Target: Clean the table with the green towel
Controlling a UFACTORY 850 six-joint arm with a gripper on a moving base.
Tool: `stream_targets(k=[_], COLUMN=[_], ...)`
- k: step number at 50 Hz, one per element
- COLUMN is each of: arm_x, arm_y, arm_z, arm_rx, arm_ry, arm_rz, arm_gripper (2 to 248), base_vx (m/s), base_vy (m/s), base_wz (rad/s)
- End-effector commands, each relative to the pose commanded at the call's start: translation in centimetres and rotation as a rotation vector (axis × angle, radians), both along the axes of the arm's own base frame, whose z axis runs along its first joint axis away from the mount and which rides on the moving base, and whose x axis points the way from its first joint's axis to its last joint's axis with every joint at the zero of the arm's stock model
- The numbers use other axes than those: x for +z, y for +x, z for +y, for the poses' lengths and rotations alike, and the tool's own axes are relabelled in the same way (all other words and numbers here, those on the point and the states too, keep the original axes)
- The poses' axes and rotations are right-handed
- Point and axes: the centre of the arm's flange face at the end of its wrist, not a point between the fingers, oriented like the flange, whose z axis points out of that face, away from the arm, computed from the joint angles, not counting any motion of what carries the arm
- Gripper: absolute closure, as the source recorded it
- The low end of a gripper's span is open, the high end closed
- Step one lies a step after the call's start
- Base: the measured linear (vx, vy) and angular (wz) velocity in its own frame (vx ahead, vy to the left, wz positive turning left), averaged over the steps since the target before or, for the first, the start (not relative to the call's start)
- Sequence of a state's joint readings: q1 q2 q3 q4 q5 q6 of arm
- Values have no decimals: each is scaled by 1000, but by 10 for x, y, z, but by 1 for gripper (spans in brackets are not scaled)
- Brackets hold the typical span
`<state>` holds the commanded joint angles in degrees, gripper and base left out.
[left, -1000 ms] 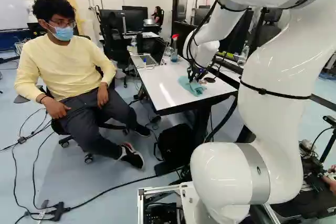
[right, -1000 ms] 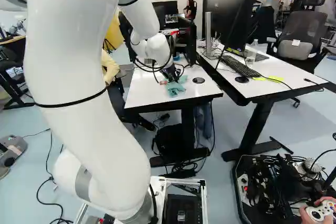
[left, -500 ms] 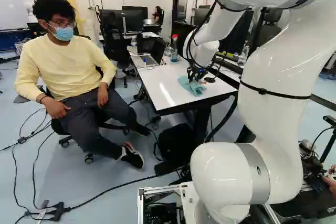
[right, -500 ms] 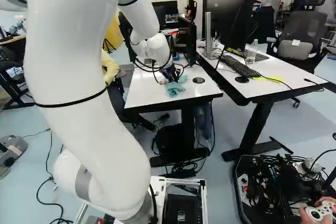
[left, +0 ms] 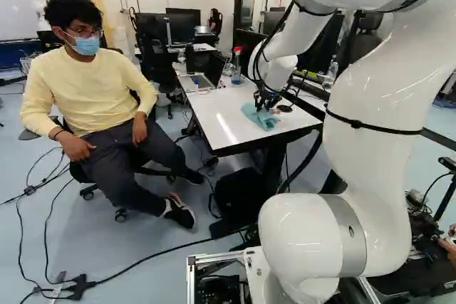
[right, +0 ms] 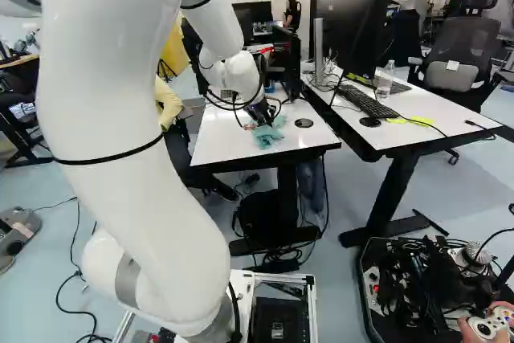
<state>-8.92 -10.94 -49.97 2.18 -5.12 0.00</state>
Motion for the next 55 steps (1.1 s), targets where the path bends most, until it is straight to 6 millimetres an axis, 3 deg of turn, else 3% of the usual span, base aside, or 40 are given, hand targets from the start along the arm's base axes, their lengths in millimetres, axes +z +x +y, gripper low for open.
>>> stream_targets(k=[16,43,55], arm_x=[18,46,47], arm_y=[-13,-76,-82], arm_z=[8,29,30], arm_rx=[-12,-50,-52], arm_ry=[16,73,74], arm_rz=[-26,-67,-71], arm_gripper=[205,205,205], base_vx=[0,0,0], base_vy=[0,0,0], base_wz=[0,0,0])
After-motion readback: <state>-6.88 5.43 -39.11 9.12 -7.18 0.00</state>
